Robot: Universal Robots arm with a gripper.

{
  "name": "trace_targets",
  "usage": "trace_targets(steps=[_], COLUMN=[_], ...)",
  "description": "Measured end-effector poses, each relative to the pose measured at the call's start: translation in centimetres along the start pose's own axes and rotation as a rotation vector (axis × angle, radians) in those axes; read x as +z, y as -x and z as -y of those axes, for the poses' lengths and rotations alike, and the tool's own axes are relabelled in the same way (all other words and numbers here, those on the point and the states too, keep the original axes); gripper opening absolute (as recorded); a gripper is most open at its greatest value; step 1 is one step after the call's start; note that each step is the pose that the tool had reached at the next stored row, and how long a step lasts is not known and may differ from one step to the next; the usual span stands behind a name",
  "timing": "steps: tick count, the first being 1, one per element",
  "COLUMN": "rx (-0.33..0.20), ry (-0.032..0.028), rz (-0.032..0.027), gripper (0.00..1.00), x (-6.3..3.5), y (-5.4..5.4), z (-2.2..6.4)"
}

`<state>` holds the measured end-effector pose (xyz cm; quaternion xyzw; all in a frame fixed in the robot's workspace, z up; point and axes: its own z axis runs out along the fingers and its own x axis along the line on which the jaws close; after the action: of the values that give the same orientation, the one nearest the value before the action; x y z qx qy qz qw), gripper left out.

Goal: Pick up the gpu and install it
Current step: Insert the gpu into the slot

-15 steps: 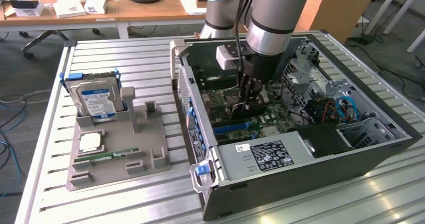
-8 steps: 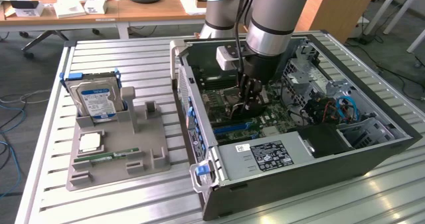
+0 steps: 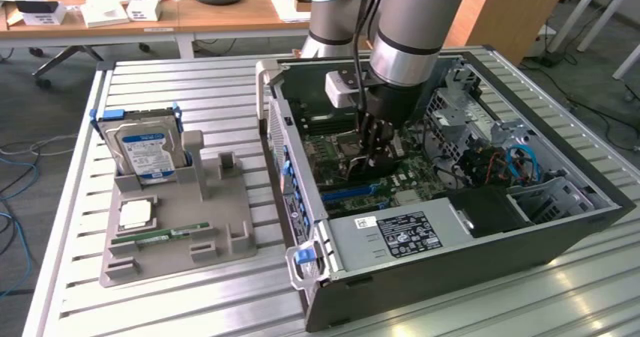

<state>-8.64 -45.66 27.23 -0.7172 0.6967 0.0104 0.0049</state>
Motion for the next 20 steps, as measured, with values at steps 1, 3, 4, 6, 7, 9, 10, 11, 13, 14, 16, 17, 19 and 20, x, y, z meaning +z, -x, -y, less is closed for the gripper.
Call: trace_targets(steps=[1, 3, 4, 6, 7, 9, 10, 11, 13, 14, 16, 17, 19, 20], rx=[0.0, 0.0, 0.0, 0.0, 0.0, 0.0, 0.0, 0.0, 0.0, 0.0, 0.0, 0.0, 0.0, 0.0], ry=[0.0, 0.0, 0.0002, 0.0001, 0.0, -0.0001, -0.0001, 0.0, 0.0, -0.0001, 0.0, 0.0, 0.0, 0.0], rz=[0.0, -0.0002, -0.0004, -0.0003, -0.0001, 0.0001, 0.0001, 0.0, 0.0, 0.0, -0.0001, -0.0001, 0.0, -0.0001], gripper=[0.26, 0.26, 0.26, 0.26, 0.26, 0.26, 0.26, 0.26, 0.26, 0.26, 0.26, 0.26, 0.26, 0.26], x=[0.05, 0.12, 0.13, 0.15, 0.16, 0.17, 0.17, 0.16, 0.16, 0.16, 0.16, 0.18, 0.27, 0.32], y=[0.0, -0.01, -0.01, -0.01, 0.0, 0.01, 0.01, 0.01, 0.01, 0.01, 0.01, 0.0, 0.0, 0.0], z=[0.0, 0.0, 0.0, -0.03, -0.08, -0.17, -0.22, -0.24, -0.3, -0.33, -0.39, -0.4, -0.43, -0.45])
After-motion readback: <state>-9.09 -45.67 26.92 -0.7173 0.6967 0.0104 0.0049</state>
